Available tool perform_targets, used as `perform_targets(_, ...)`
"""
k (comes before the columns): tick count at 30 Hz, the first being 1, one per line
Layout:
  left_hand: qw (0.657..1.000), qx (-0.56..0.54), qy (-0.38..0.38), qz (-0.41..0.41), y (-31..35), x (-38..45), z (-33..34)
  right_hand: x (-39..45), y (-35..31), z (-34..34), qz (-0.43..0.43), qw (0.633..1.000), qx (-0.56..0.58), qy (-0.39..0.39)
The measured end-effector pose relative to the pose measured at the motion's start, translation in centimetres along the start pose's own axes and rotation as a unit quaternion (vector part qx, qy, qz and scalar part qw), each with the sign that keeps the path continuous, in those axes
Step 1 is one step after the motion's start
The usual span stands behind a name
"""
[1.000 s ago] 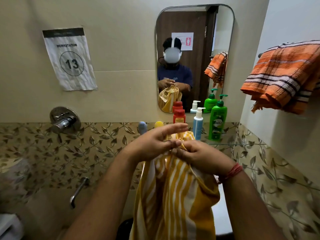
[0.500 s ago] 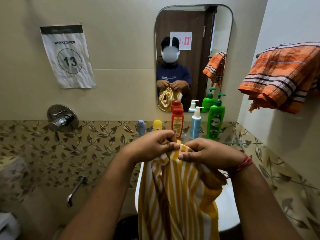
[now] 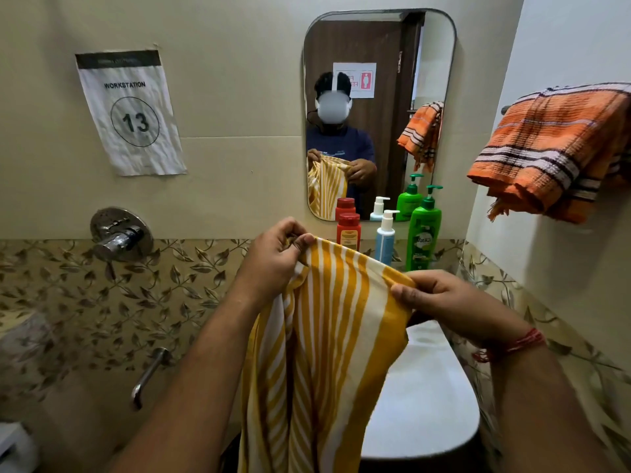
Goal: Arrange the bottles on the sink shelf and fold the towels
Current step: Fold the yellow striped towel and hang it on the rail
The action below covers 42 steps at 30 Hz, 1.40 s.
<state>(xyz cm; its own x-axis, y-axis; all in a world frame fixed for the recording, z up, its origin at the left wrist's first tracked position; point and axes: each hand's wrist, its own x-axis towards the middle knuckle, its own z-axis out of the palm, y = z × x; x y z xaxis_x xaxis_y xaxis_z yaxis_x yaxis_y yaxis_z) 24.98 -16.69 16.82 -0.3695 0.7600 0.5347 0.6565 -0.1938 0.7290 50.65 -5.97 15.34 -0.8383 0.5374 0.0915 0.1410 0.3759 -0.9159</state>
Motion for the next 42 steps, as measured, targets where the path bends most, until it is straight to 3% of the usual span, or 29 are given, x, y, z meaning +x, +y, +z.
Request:
perform_targets(4, 0.998, -0.048, 0.010, -0.026, 0.2, -0.1, 0.1, -0.9, -1.7, -0.5, -0.051, 0.995, 0.014, 0.088)
perform_targets(9, 0.996, -0.061, 0.061, -0.034, 0.9, -0.5, -0.4, -1.0, -4.1, 0.2, -0.039, 0.988, 0.009, 0.151)
perform_targets(12, 0.989, -0.093, 0.055, -0.105, 1.3, -0.5, 0.0, -0.5, -5.2, 1.2, -0.059, 0.981, 0.028, 0.182)
perform_targets(14, 0.982, -0.112, 0.048, -0.143, 1.7, -0.4, 0.1, -0.6, -6.2, 2.0, -0.075, 0.984, 0.057, 0.154)
perform_targets(18, 0.982, -0.128, 0.038, -0.137, 1.4, -0.4, 0.3, -1.0, -7.7, 2.6, -0.073, 0.987, 0.141, -0.002)
perform_targets(20, 0.977, -0.160, 0.020, -0.138, 1.3, -0.3, 0.3, -0.8, -7.9, 2.7, -0.062, 0.991, 0.116, -0.037)
perform_targets(23, 0.963, -0.222, -0.037, -0.148, 1.8, -0.4, 0.3, -0.2, -8.3, 3.5, -0.078, 0.995, -0.058, 0.028)
perform_targets(26, 0.950, -0.275, -0.075, -0.125, 2.0, -0.5, 0.5, 0.7, -8.3, 4.2, -0.112, 0.944, -0.283, 0.128)
perform_targets(32, 0.958, -0.279, -0.054, -0.030, 2.0, -0.7, 1.7, 2.6, -6.9, 6.2, -0.174, 0.944, -0.184, 0.213)
perform_targets(37, 0.963, -0.270, -0.006, 0.011, 2.0, -1.2, 2.6, 3.7, -5.0, 7.7, -0.190, 0.909, -0.139, 0.345)
perform_targets(42, 0.958, -0.286, -0.011, 0.013, 1.5, -1.9, 2.4, 4.0, -4.3, 8.4, -0.207, 0.901, -0.108, 0.366)
